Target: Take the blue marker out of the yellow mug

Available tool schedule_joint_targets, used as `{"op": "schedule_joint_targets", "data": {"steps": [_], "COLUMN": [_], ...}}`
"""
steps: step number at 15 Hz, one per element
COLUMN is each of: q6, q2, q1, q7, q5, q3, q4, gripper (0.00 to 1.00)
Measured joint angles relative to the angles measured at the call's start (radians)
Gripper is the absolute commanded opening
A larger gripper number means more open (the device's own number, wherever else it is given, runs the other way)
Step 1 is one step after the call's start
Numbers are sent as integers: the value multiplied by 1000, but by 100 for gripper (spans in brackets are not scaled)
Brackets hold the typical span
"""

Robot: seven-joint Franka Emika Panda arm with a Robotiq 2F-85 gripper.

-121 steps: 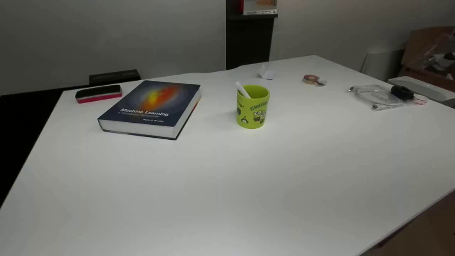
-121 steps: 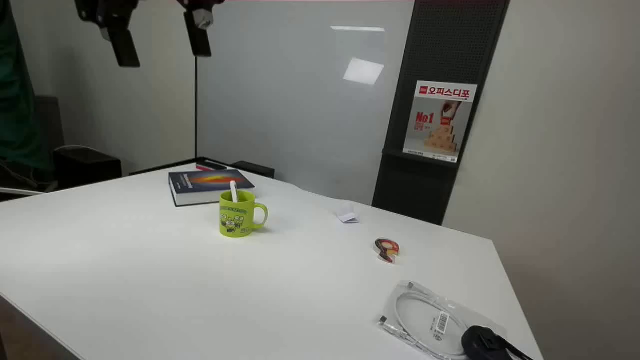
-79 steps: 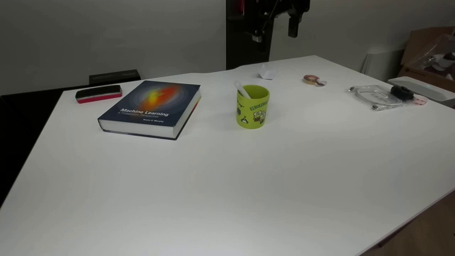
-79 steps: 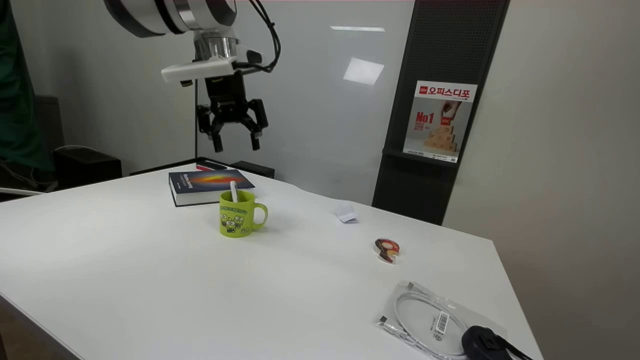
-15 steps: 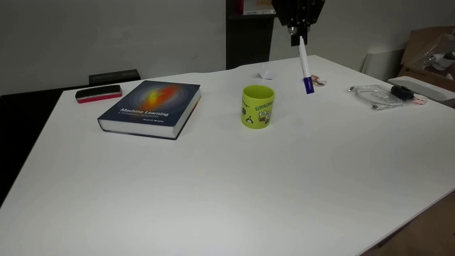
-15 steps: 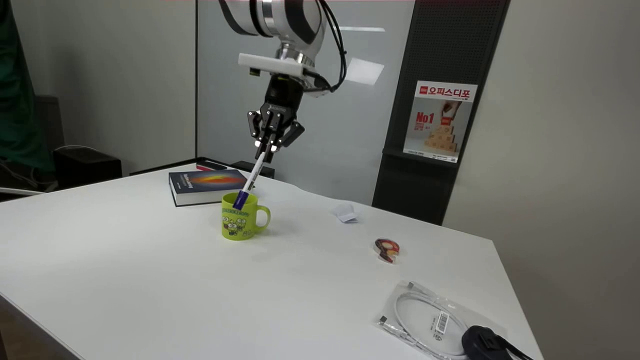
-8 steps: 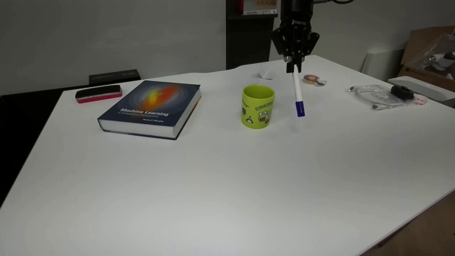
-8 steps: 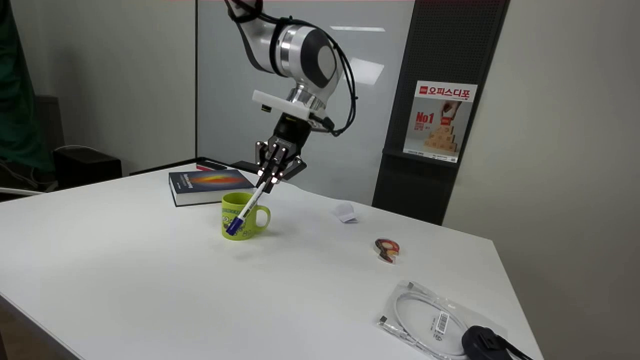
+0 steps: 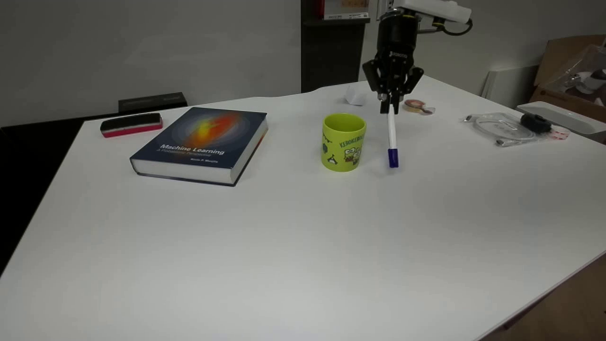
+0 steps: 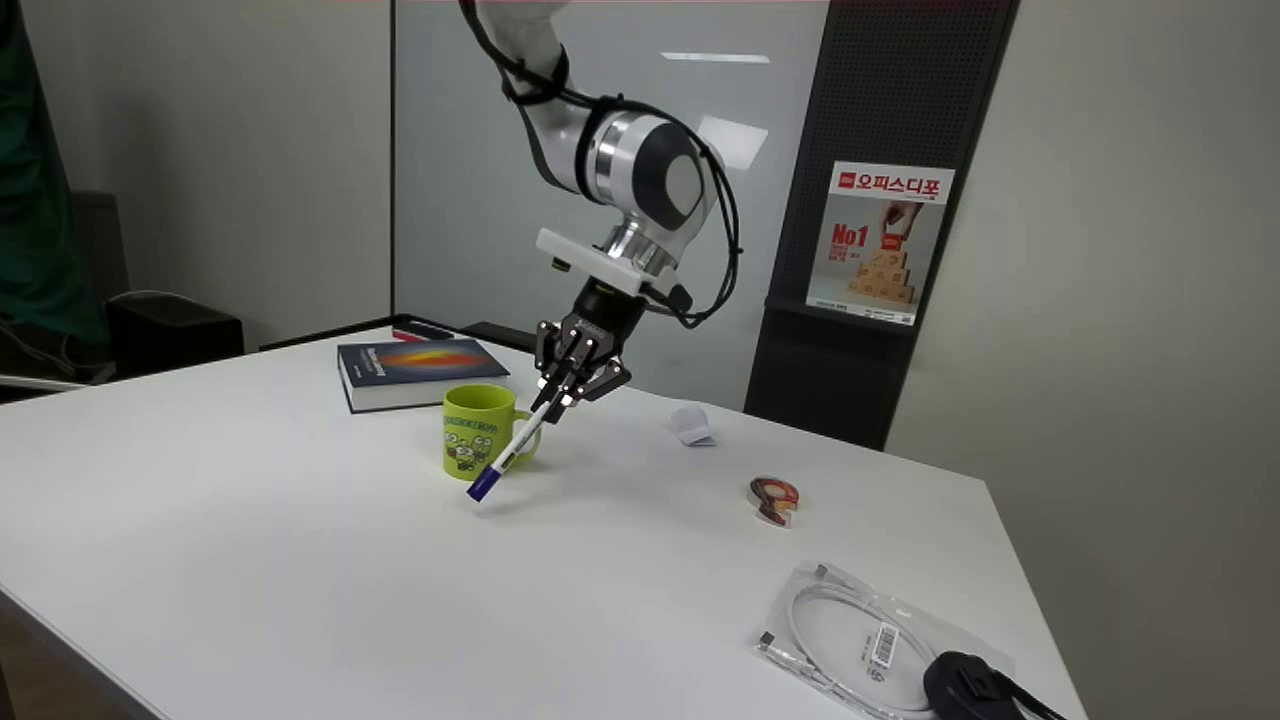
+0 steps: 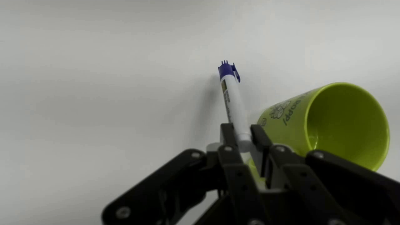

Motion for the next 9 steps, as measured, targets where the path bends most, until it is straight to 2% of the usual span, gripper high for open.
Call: {"op": "schedule_joint_targets", "data": {"steps": [8,9], "q6": [-26,-32], "q2": [78,86], "q1": [-28,-31], "q7": [15,19], "q5": [34,38], "q3": [0,0], "q4": [69,77], "gripper": [5,44]}}
